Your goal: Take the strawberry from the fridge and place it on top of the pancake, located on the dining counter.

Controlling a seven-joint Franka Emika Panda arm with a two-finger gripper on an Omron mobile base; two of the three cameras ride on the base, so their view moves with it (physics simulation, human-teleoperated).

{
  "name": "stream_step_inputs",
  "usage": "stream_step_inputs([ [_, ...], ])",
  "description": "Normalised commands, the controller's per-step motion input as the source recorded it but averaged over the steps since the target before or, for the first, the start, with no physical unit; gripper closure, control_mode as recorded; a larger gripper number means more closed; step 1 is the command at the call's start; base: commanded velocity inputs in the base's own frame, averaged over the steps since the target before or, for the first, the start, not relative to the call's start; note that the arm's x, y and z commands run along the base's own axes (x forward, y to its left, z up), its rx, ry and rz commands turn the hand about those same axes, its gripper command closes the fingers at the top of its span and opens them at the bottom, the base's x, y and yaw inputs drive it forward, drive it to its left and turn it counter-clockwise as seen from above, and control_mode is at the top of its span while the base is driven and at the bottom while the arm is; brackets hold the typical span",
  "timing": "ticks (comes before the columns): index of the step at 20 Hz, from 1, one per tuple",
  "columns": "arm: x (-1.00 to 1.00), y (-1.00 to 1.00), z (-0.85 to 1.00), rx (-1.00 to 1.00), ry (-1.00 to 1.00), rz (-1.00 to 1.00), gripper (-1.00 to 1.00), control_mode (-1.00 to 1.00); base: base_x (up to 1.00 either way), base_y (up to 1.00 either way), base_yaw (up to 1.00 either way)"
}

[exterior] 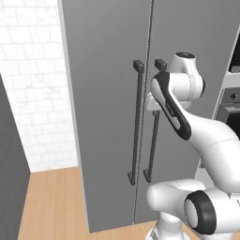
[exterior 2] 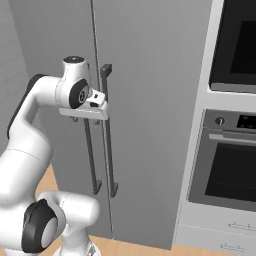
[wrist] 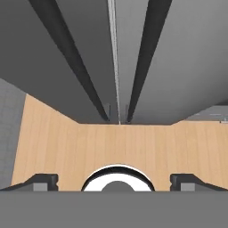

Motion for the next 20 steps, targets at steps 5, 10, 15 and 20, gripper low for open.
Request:
stream_step_inputs([
  [5, 0.00, 0.00, 0.00, 0.00, 0.00, 0.00, -1.00, 1.00, -0.49, 0.00, -0.01],
  [10, 0.00, 0.00, 0.00, 0.00, 0.00, 0.00, -1.00, -1.00, -0.14, 0.00, 0.00],
  [15, 0.21, 0.00, 0.00, -0.02, -0.14, 0.00, -1.00, -1.00, 0.00, 0.00, 0.00],
  [20, 0.49, -0.18, 0.00, -0.05, -0.49, 0.00, -1.00, -1.00, 0.00, 0.00, 0.00],
])
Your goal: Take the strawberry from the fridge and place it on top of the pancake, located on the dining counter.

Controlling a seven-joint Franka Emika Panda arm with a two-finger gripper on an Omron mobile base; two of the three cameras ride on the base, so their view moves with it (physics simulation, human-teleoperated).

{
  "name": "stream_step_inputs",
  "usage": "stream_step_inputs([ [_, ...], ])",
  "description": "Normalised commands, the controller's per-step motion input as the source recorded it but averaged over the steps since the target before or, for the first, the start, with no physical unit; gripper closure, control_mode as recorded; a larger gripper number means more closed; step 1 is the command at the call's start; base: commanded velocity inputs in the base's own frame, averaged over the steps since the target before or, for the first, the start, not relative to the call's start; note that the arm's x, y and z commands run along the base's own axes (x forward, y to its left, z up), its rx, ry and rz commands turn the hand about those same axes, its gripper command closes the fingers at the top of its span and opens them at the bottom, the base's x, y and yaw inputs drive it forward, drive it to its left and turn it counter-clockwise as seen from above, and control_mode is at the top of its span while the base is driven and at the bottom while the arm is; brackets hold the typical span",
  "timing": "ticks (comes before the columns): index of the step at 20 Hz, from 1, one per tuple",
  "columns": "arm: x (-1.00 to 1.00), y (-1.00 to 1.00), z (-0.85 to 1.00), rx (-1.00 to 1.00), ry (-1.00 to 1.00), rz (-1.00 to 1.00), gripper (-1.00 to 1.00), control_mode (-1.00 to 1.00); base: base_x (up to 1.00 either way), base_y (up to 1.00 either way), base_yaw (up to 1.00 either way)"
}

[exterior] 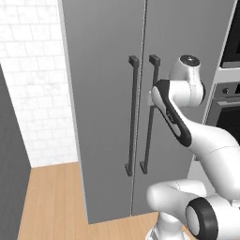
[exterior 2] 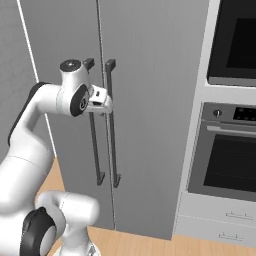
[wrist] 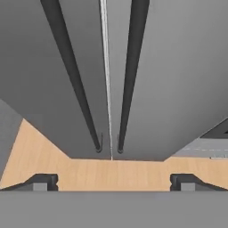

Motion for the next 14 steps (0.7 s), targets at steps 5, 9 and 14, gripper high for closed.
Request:
stream_step_inputs([
  [5, 1.00, 0.01, 0.04, -0.06, -0.47, -0.03, -1.00, -1.00, 0.00, 0.00, 0.00],
  [9, 0.88, -0.31, 0.00, 0.00, -0.12, 0.00, -1.00, -1.00, 0.00, 0.00, 0.00],
  [14, 0.49, -0.13, 0.00, 0.00, -0.03, 0.00, -1.00, -1.00, 0.00, 0.00, 0.00],
])
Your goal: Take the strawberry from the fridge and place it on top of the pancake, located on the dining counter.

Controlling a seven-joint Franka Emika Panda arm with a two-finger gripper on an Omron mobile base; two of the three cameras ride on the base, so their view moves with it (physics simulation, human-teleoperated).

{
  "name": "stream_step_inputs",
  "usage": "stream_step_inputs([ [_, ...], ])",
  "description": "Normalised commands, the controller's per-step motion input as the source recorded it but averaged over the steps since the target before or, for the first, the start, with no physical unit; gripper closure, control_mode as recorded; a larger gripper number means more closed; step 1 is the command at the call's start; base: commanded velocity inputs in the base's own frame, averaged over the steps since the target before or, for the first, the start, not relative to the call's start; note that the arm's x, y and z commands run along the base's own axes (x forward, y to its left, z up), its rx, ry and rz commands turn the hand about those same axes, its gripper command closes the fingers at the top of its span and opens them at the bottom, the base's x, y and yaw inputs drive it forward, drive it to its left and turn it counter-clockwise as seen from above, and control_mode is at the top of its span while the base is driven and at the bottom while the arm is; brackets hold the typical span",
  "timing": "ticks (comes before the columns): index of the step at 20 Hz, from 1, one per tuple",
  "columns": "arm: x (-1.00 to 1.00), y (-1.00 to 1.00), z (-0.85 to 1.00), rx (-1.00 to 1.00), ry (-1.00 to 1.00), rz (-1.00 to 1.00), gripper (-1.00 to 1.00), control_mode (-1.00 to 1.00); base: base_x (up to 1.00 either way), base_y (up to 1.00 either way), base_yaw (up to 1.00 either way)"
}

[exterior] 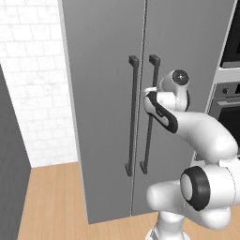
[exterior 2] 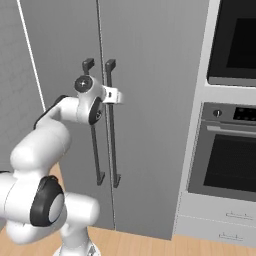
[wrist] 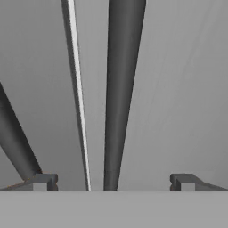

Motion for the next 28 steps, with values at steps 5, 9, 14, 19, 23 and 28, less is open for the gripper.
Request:
stream_step_inputs([
  [5, 0.52, 0.00, 0.00, 0.00, 0.00, 0.00, -1.00, -1.00, 0.00, 0.00, 0.00],
  [9, 0.50, -0.06, 0.00, 0.00, 0.00, 0.00, -1.00, -1.00, 0.00, 0.00, 0.00],
  [14, 0.45, -0.02, -0.01, 0.00, -0.01, 0.00, -1.00, -1.00, 0.00, 0.00, 0.00],
  [19, 0.50, -0.05, 0.00, 0.00, 0.00, 0.00, -1.00, -1.00, 0.00, 0.00, 0.00],
  [23, 0.20, 0.00, 0.00, 0.00, 0.00, 0.00, 1.00, -1.00, 0.00, 0.00, 0.00],
  [28, 0.13, 0.00, 0.00, 0.00, -0.01, 0.00, 1.00, -1.00, 0.00, 0.00, 0.00],
])
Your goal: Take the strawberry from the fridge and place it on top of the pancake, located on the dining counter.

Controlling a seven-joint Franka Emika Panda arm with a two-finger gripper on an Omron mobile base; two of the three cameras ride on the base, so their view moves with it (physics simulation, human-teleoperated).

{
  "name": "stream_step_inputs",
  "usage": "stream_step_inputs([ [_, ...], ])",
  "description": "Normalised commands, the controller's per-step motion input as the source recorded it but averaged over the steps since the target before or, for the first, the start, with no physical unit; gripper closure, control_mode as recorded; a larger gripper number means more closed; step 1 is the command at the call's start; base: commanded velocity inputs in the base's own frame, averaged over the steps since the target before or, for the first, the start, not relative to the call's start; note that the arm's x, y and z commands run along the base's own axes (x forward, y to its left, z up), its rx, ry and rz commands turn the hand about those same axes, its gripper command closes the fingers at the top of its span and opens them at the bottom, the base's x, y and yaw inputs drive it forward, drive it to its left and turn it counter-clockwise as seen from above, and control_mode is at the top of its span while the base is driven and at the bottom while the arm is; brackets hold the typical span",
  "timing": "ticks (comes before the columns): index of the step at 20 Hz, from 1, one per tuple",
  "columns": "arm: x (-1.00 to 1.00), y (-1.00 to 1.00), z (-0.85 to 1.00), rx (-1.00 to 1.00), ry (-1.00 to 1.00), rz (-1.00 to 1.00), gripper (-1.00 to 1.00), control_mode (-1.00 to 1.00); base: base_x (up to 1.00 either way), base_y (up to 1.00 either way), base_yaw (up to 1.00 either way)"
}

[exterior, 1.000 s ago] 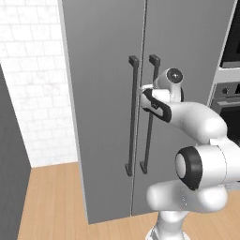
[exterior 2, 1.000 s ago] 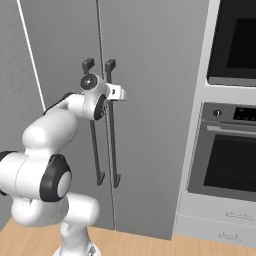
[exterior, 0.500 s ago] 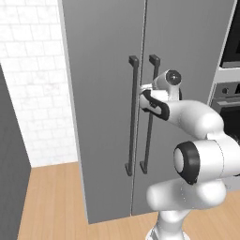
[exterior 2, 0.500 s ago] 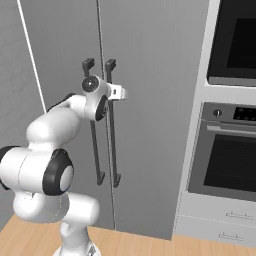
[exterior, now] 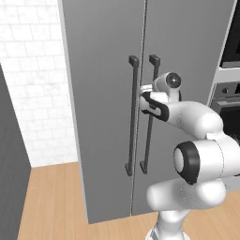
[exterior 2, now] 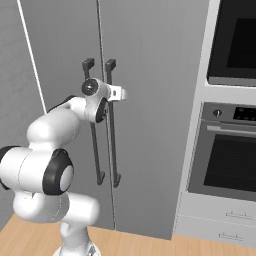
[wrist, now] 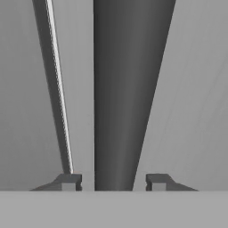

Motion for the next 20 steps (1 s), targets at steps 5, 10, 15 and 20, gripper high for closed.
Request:
stream_step_inputs([
  [5, -0.33, -0.01, 0.00, 0.00, 0.00, 0.00, 1.00, -1.00, 0.00, 0.00, 0.00],
  [10, -0.99, -0.47, -0.02, 0.02, 0.00, 0.00, 1.00, -1.00, 0.00, 0.00, 0.00],
  [15, -0.90, -0.95, -0.21, 0.03, 0.07, 0.00, 1.00, -1.00, 0.00, 0.00, 0.00],
  [20, -1.00, -1.00, -0.27, 0.02, 0.06, 0.00, 1.00, -1.00, 0.00, 0.00, 0.00],
])
